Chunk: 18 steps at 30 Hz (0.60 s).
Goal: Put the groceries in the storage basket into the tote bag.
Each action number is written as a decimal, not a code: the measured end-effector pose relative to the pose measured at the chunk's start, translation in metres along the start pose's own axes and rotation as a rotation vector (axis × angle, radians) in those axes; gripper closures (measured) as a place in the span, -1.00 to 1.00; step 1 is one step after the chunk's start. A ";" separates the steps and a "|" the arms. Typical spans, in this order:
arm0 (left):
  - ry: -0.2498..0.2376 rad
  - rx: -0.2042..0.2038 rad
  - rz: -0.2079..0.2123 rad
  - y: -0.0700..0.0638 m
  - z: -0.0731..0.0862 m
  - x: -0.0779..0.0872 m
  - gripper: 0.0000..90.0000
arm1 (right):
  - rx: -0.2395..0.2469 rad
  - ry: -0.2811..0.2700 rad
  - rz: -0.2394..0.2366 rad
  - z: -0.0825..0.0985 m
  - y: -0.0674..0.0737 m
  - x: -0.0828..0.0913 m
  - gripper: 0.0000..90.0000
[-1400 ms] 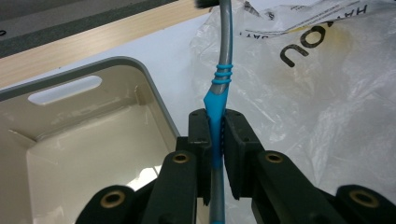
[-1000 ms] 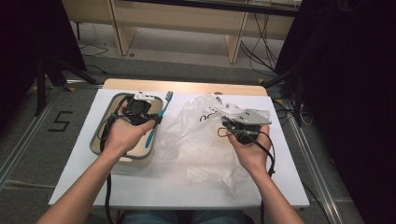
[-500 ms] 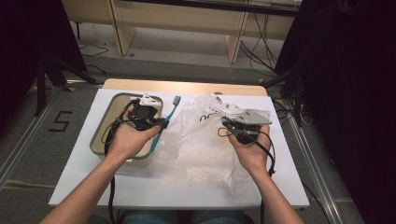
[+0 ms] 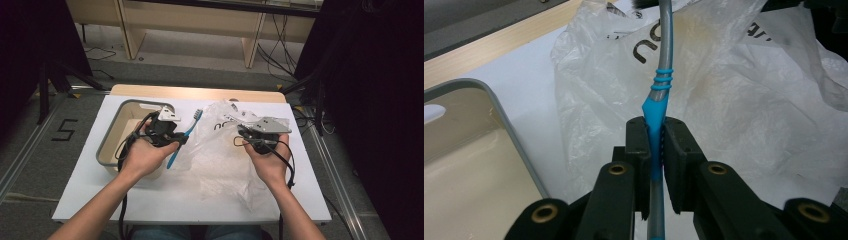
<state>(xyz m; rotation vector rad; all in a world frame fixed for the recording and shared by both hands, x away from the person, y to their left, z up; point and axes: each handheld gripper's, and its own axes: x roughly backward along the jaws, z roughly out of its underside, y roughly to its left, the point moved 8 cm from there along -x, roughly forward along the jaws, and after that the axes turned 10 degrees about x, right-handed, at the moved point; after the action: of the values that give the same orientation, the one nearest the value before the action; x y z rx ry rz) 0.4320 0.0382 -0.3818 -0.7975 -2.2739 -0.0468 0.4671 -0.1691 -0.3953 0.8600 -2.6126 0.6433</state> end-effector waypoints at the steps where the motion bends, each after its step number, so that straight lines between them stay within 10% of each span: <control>1: -0.002 -0.001 0.002 -0.002 0.000 0.000 0.81 | 0.000 0.000 0.000 0.000 0.000 0.000 1.00; 18: 0.027 -0.053 0.044 -0.027 0.010 -0.009 0.81 | -0.003 0.000 -0.002 0.000 0.000 0.001 1.00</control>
<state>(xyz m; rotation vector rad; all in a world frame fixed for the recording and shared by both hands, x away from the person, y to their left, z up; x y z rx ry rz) 0.4155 0.0138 -0.3904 -0.8687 -2.2366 -0.0971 0.4669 -0.1695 -0.3948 0.8620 -2.6119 0.6379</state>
